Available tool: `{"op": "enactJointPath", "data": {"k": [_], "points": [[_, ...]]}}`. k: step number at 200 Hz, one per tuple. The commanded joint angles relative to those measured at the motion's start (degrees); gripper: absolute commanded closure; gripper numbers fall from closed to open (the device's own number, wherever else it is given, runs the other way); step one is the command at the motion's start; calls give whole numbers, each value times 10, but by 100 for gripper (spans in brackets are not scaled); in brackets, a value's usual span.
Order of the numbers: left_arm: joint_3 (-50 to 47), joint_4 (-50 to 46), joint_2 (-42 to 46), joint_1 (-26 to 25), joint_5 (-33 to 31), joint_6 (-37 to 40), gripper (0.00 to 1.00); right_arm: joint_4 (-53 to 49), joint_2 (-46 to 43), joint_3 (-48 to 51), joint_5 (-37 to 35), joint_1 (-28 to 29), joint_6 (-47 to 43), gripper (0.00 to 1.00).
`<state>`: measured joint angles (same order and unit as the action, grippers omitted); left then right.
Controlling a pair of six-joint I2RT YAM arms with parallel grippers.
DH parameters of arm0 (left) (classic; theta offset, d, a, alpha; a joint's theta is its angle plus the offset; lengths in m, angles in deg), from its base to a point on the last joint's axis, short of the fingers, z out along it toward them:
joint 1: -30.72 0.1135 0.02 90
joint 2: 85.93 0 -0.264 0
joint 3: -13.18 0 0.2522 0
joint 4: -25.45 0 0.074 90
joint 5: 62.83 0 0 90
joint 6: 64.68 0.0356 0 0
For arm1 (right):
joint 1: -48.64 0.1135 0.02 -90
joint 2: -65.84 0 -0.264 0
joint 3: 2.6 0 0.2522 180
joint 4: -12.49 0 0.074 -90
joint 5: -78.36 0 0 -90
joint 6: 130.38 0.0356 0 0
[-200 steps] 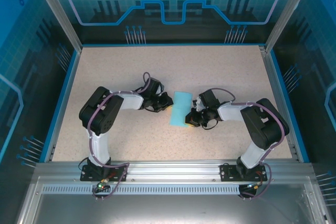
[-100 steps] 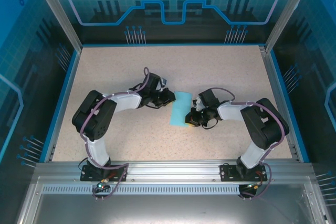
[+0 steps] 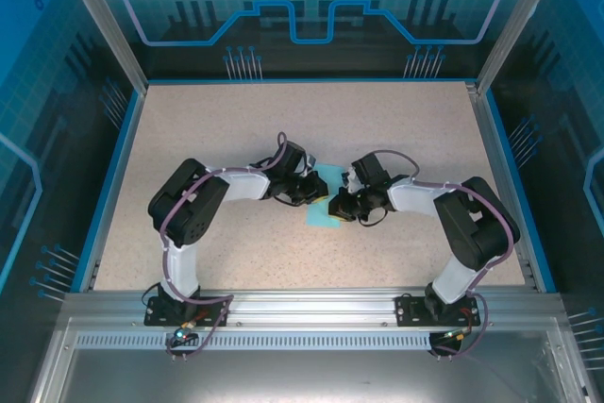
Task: Fold a paper plane with a square sheet of paper (pick it up from the middle)
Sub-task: Fold the triangle a second time at the center of the table.
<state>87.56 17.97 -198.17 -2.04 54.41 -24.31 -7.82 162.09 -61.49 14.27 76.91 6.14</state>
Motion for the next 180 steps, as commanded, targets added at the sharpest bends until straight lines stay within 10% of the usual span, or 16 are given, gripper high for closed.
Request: {"op": "enactJointPath", "data": {"k": [1,180], "points": [[7,-15,-12,3,-6,-8,89,-17,13,-2,-10,8,3,92],[18,-49,-25,3,-27,25,89,-39,-102,89,-34,-20,5,83]]}}
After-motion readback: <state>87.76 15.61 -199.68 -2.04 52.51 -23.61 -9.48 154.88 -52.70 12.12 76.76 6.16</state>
